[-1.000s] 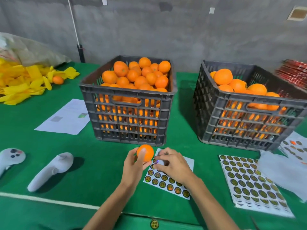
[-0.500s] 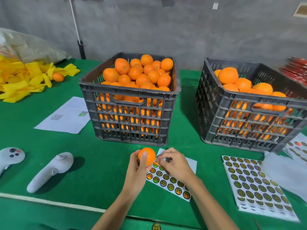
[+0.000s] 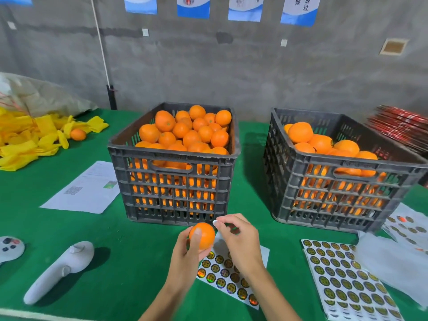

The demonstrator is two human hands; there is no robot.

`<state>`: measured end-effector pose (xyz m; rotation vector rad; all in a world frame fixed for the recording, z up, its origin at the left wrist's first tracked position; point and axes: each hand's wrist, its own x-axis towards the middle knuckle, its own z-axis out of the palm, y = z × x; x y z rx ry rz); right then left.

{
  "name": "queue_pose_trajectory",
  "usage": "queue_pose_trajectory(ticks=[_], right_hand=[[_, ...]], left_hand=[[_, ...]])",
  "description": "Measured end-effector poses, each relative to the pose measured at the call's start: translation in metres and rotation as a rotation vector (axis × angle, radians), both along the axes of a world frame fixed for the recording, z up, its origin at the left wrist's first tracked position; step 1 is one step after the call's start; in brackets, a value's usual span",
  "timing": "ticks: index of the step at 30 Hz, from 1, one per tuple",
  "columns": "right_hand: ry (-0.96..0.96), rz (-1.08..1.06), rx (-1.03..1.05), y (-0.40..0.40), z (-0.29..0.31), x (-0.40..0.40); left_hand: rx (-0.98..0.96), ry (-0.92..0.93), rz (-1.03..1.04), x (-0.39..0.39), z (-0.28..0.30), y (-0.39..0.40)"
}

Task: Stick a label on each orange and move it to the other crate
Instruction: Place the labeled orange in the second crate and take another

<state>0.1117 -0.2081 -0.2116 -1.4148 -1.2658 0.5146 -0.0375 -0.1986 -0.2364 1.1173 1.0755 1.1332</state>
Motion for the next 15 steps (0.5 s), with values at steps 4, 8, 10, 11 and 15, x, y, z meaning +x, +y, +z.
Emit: queue_pose_trajectory(ticks=[4, 8, 10, 11, 15], right_hand=[[0.033, 0.038, 0.006, -0.006, 0.018, 0.002], [0.046, 0.097, -0.012, -0.011, 0.029, 0.013], [0.044, 0.122, -0.038, -0.014, 0.031, 0.016], [0.022, 0.138, -0.055, -0.016, 0.030, 0.016], [-0.318, 0.073, -0.077, -0.021, 0.022, 0.013]], left_hand=[[0.029, -0.069, -0.013, 0.010, 0.019, 0.004], [0.055, -0.077, -0.049, 0.015, 0.031, 0.009], [0.048, -0.077, -0.050, 0.019, 0.034, 0.011], [0.040, -0.080, -0.046, 0.021, 0.035, 0.012], [0.030, -0.046, -0.051, 0.038, 0.042, 0.017]])
